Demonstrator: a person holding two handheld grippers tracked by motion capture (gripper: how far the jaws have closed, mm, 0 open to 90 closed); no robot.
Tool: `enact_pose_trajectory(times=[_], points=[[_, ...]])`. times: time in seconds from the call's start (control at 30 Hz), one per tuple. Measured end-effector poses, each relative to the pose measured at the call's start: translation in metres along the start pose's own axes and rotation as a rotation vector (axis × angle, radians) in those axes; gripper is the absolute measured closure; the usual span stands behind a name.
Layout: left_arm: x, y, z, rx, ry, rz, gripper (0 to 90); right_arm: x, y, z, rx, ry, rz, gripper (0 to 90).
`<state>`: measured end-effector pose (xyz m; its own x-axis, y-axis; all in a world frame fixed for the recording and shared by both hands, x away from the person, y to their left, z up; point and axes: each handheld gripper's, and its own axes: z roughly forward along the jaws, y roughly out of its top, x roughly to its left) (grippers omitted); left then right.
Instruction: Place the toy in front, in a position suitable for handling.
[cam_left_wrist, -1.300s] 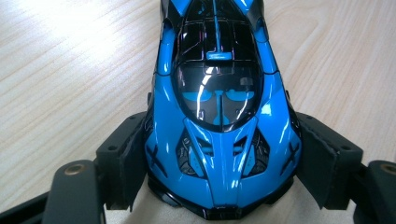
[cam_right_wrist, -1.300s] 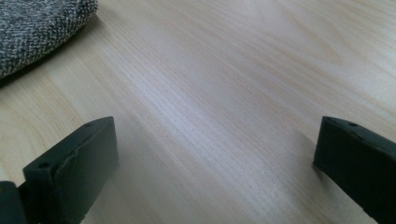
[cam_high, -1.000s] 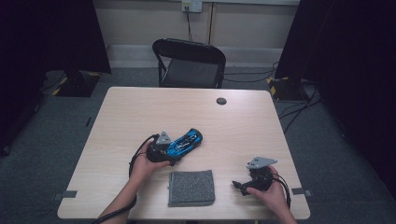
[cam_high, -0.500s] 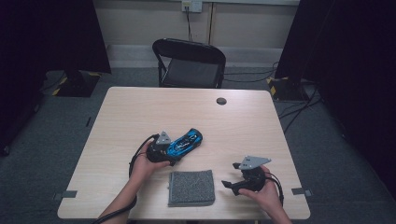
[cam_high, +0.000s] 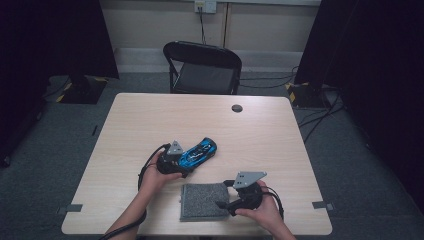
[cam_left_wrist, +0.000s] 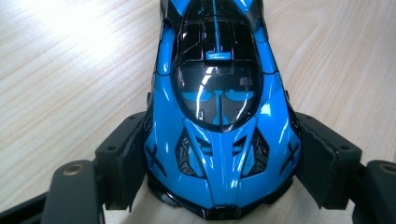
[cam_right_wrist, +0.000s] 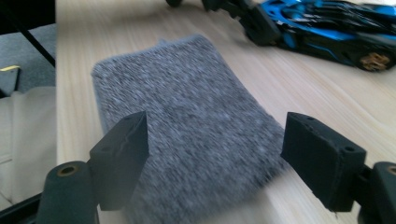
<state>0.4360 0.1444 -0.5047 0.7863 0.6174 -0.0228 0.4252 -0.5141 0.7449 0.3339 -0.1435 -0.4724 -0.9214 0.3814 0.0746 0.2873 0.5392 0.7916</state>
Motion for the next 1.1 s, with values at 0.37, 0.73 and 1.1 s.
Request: enact_pose_trajectory(times=[0.37,0.73,1.1], points=[[0.0,0.0,0.0,0.0,0.0,0.0,25.3,0.009,-0.002,0.018,-0.007,0.06,-0.012,28.9],[0.0,0.0,0.0,0.0,0.0,0.0,25.3,0.01,-0.009,0.031,0.069,0.013,-0.05,31.4],[0.0,0.0,0.0,0.0,-0.001,0.0,25.3,0.018,-0.004,0.031,0.118,-0.049,-0.031,41.5]])
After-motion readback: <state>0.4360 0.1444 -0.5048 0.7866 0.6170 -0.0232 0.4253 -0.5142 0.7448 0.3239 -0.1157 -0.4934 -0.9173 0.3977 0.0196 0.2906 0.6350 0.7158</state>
